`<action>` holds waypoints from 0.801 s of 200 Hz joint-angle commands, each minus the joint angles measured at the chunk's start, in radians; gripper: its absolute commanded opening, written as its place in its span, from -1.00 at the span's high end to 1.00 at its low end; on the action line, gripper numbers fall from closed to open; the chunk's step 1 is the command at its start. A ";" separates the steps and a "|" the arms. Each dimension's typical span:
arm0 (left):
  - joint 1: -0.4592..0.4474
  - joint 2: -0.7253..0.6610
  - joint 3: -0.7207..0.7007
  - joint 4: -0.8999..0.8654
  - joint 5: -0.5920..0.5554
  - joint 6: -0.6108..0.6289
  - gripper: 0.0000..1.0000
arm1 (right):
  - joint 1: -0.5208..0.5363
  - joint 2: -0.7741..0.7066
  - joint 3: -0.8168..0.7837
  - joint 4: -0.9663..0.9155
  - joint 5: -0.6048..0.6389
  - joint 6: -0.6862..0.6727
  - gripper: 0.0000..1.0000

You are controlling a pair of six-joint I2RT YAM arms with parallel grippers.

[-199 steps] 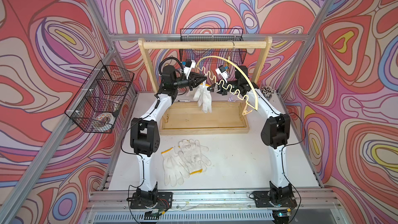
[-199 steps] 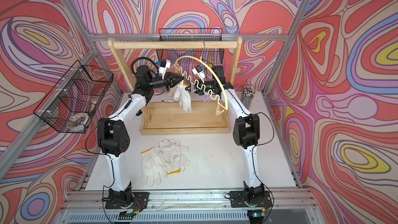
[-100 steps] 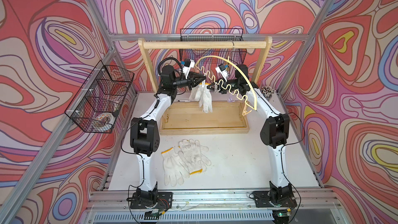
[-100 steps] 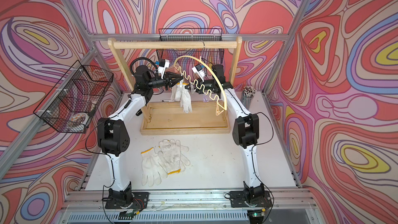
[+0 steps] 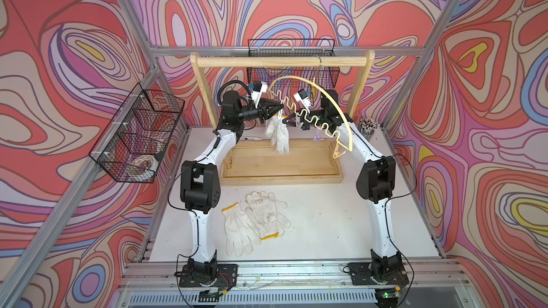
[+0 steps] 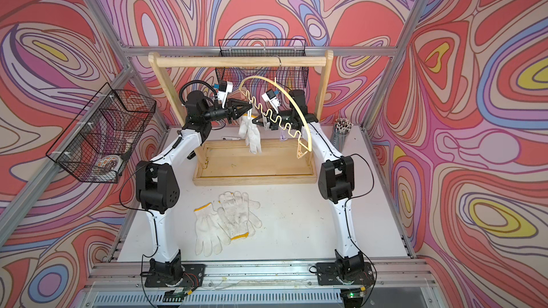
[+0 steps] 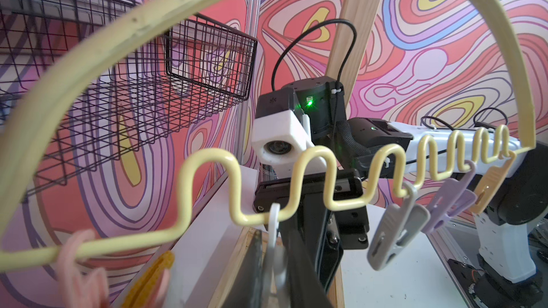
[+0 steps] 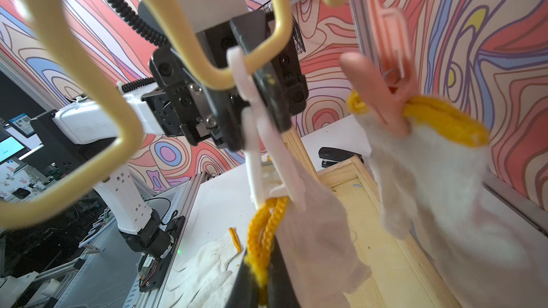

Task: Clip the gloves onto a hanger to dry
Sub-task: Clamp the glove onto the hanger.

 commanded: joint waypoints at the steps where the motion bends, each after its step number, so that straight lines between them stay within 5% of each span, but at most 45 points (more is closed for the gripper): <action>1: 0.008 0.017 0.017 0.040 0.007 -0.021 1.00 | 0.008 0.014 0.018 0.001 -0.020 -0.007 1.00; 160: 0.012 0.028 0.001 0.101 0.047 -0.083 1.00 | -0.004 -0.022 0.043 -0.027 0.003 -0.058 1.00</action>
